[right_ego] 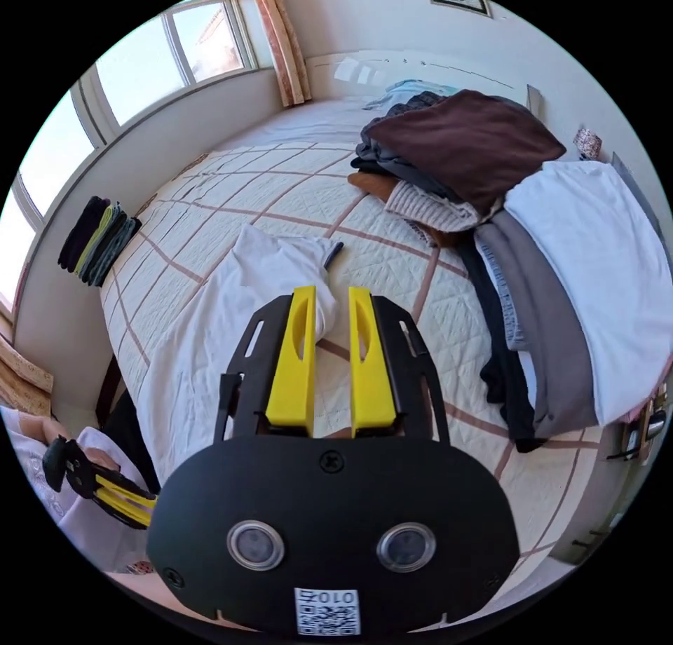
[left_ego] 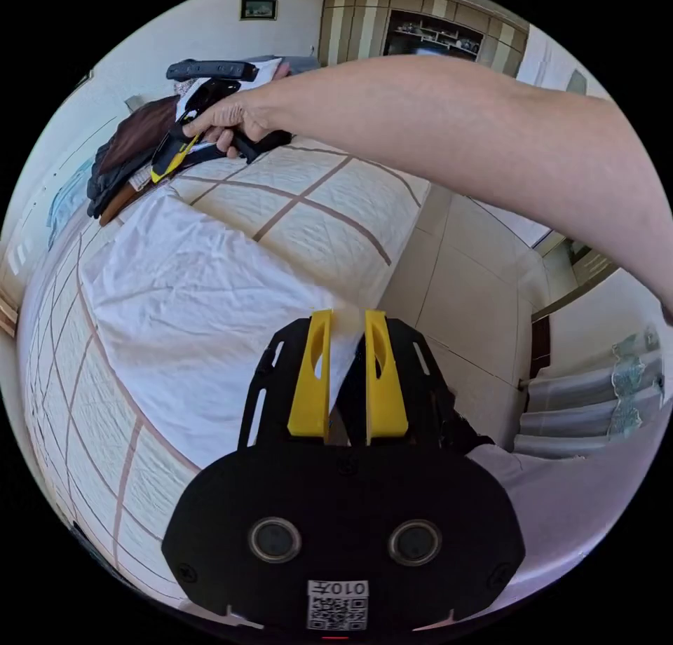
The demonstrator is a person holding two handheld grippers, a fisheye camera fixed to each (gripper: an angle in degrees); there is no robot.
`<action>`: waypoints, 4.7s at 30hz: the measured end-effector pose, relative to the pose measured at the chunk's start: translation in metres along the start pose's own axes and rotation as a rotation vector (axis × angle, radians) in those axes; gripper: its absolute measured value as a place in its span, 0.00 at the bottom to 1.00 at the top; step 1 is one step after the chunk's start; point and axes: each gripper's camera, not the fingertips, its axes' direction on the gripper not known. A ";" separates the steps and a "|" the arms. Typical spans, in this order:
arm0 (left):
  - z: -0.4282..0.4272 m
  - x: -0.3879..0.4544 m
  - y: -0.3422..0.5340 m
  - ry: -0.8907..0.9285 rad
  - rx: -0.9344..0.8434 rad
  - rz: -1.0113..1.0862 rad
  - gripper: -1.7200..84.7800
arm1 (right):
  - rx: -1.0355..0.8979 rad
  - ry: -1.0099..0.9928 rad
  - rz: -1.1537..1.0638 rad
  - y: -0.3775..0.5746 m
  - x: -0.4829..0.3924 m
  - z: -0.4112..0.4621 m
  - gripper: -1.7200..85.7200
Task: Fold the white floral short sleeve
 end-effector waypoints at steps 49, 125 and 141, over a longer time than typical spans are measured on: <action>-0.032 -0.169 0.192 0.243 -0.005 -0.441 0.02 | -0.026 0.037 0.236 0.383 -0.158 0.029 0.06; -0.152 -0.091 0.255 -0.083 0.059 -0.346 0.02 | -0.244 0.008 -0.139 0.096 -0.137 0.124 0.09; -0.049 -0.148 0.210 0.233 0.042 -0.488 0.10 | 0.262 0.098 0.144 0.393 -0.270 -0.004 0.09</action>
